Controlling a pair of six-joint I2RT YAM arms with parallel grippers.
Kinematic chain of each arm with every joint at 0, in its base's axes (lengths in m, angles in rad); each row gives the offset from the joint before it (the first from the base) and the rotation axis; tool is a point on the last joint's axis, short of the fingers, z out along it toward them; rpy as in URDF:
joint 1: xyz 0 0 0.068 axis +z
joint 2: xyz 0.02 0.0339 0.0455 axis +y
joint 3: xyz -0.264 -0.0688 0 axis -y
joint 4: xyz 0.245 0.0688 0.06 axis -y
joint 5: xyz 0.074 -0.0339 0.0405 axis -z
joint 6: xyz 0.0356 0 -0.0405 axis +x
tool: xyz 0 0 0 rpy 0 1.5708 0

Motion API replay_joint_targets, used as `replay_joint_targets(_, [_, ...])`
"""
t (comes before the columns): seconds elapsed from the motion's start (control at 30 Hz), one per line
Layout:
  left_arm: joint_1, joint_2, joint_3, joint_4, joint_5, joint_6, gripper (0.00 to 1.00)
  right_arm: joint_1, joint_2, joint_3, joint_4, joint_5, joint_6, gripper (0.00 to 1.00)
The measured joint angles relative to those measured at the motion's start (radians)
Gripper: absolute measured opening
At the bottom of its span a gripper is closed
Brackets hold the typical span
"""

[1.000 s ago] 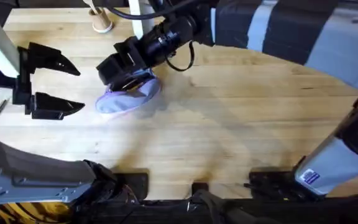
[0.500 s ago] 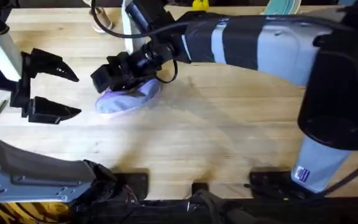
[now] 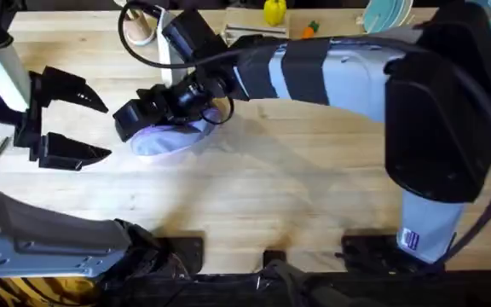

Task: Unzip the bag, pick up the pens from the table one at a time and place them inside, then zip the bag closed.

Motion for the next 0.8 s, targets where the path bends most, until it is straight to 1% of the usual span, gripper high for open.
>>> replay_joint_targets(0.23, [0.000, 0.000, 0.000, 0.000, 0.000, 0.000, 0.993, 0.006, 0.003, 0.000, 0.032, -0.056, 0.032, 0.995])
replay_joint_targets(0.47, [0.000, 0.000, 0.000, 0.000, 0.000, 0.000, 0.993, 0.001, 0.003, -0.001, 0.095, -0.146, 0.040, 0.995])
replay_joint_targets(0.8, [0.000, 0.000, 0.000, 0.000, 0.000, 0.000, 0.994, -0.027, 0.003, -0.002, 0.102, -0.204, 0.039, 0.995])
